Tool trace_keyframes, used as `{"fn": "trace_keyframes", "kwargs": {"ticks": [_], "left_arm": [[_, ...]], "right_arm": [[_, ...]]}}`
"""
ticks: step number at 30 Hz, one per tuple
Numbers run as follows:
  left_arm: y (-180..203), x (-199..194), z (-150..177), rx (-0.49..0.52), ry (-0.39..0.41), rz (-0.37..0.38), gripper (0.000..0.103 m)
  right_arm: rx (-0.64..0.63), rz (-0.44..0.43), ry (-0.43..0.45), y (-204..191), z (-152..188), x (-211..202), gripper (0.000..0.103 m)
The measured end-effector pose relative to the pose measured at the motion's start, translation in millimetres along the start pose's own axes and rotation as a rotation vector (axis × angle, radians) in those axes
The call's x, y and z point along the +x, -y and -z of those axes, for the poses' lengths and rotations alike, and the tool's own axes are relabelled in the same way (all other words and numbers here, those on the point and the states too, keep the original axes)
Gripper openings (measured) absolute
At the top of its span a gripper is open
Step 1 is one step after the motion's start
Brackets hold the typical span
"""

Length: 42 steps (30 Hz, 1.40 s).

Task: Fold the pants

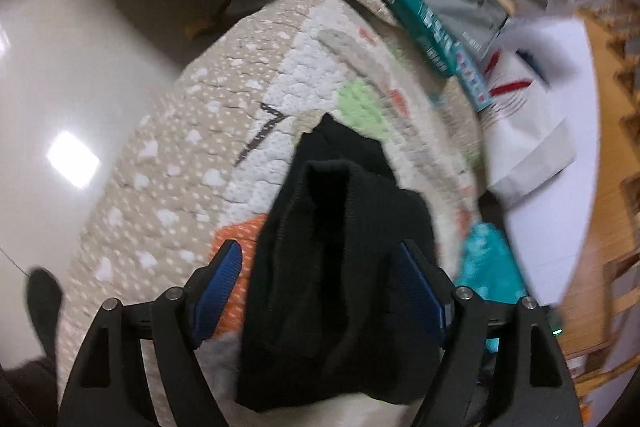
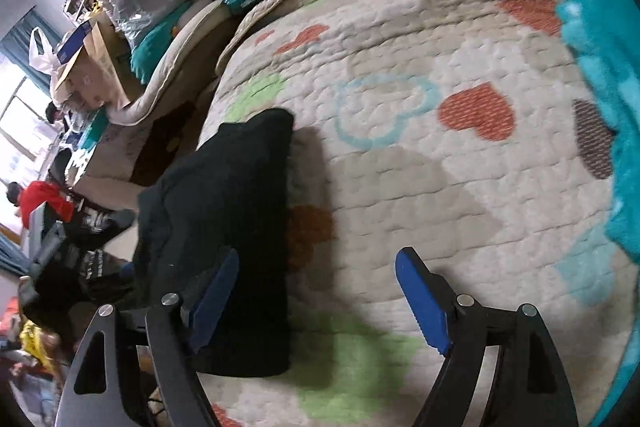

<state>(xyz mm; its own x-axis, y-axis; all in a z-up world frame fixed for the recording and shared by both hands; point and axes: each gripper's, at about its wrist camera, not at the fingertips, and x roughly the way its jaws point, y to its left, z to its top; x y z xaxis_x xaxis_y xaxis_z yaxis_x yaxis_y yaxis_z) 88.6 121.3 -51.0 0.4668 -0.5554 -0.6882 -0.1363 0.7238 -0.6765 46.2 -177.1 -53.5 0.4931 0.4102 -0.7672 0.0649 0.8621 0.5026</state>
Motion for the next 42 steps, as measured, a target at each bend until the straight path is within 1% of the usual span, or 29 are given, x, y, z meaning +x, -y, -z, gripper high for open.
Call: {"fn": "trace_keyframes", "kwargs": {"ticks": [1,3,4,5,6,7,9,10,12,13,14,15,16,17,18,20,23,25,27,29,31,33,36,37,38,39,40,41,42], "left_arm": [[3,5,0,0.023,-0.014,-0.030,0.079],[5,16,1,0.053,-0.051,-0.043,0.079],[7,25,3,0.064,-0.091,-0.027,0.079],[8,31,4,0.067,-0.112,-0.014,0.081],[10,37,5,0.075,-0.131,-0.006,0.085],[15,40,7,0.104,-0.118,-0.017,0.086],[21,43,9,0.148,-0.120,-0.035,0.087],[23,43,10,0.158,-0.120,-0.036,0.084],[25,43,10,0.163,-0.136,0.002,0.055],[26,43,9,0.164,-0.137,0.008,0.051],[26,42,8,0.167,-0.135,0.010,0.045],[27,41,7,0.165,-0.134,0.010,0.043],[28,41,7,0.162,-0.131,0.002,0.042],[29,41,7,0.165,-0.128,-0.005,0.041],[31,40,7,0.174,-0.125,-0.018,0.041],[39,40,7,0.197,-0.114,-0.040,0.041],[51,44,-1,0.230,-0.105,-0.053,0.040],[63,49,-15,0.254,-0.100,-0.041,0.040],[75,50,-28,0.280,-0.078,-0.034,0.039],[87,53,-40,0.300,-0.055,-0.029,0.039],[100,60,-52,0.342,-0.026,-0.039,0.039],[104,65,-59,0.360,-0.011,-0.049,0.039],[98,79,-71,0.345,-0.018,-0.080,0.042],[93,86,-76,0.332,-0.021,-0.108,0.044],[89,90,-79,0.323,-0.021,-0.133,0.048],[85,96,-82,0.318,-0.021,-0.167,0.058],[79,101,-84,0.315,-0.014,-0.209,0.065],[75,101,-86,0.309,-0.010,-0.222,0.076],[72,101,-87,0.295,-0.015,-0.224,0.077]], "right_arm": [[0.008,-0.009,-0.005,-1,-2,3,0.086],[0.029,-0.043,-0.025,-2,-11,12,0.087],[0.034,-0.052,-0.036,-2,-14,17,0.089],[0.044,-0.060,-0.053,-2,-19,26,0.089],[0.052,-0.062,-0.060,-1,-23,32,0.089],[0.062,-0.072,-0.066,-1,-27,39,0.089],[0.088,-0.110,-0.088,-1,-34,53,0.089],[0.109,-0.130,-0.100,-1,-36,60,0.089],[0.147,-0.159,-0.120,-2,-39,72,0.090],[0.156,-0.158,-0.117,-3,-41,75,0.090],[0.153,-0.162,-0.118,-5,-43,76,0.090],[0.145,-0.169,-0.126,-8,-44,77,0.088],[0.135,-0.193,-0.139,-11,-45,77,0.073],[0.132,-0.222,-0.152,-14,-45,78,0.054],[0.127,-0.213,-0.151,-17,-46,75,0.054],[0.101,-0.199,-0.149,-25,-49,71,0.046],[0.075,-0.176,-0.115,-31,-61,63,0.044],[0.072,-0.164,-0.087,-30,-75,58,0.043],[0.084,-0.164,-0.068,-27,-89,54,0.043],[0.091,-0.158,-0.043,-26,-105,50,0.043],[0.082,-0.141,-0.021,-28,-122,49,0.043],[0.068,-0.124,-0.015,-31,-136,53,0.043],[0.035,-0.079,-0.027,-37,-148,70,0.043],[0.016,-0.056,-0.032,-37,-150,76,0.043],[-0.007,-0.031,-0.035,-41,-152,83,0.043],[-0.033,0.004,-0.038,-44,-152,92,0.045],[-0.053,0.052,-0.032,-45,-151,99,0.049],[-0.060,0.086,-0.021,-45,-150,103,0.054],[-0.059,0.106,-0.012,-44,-149,105,0.058]]}}
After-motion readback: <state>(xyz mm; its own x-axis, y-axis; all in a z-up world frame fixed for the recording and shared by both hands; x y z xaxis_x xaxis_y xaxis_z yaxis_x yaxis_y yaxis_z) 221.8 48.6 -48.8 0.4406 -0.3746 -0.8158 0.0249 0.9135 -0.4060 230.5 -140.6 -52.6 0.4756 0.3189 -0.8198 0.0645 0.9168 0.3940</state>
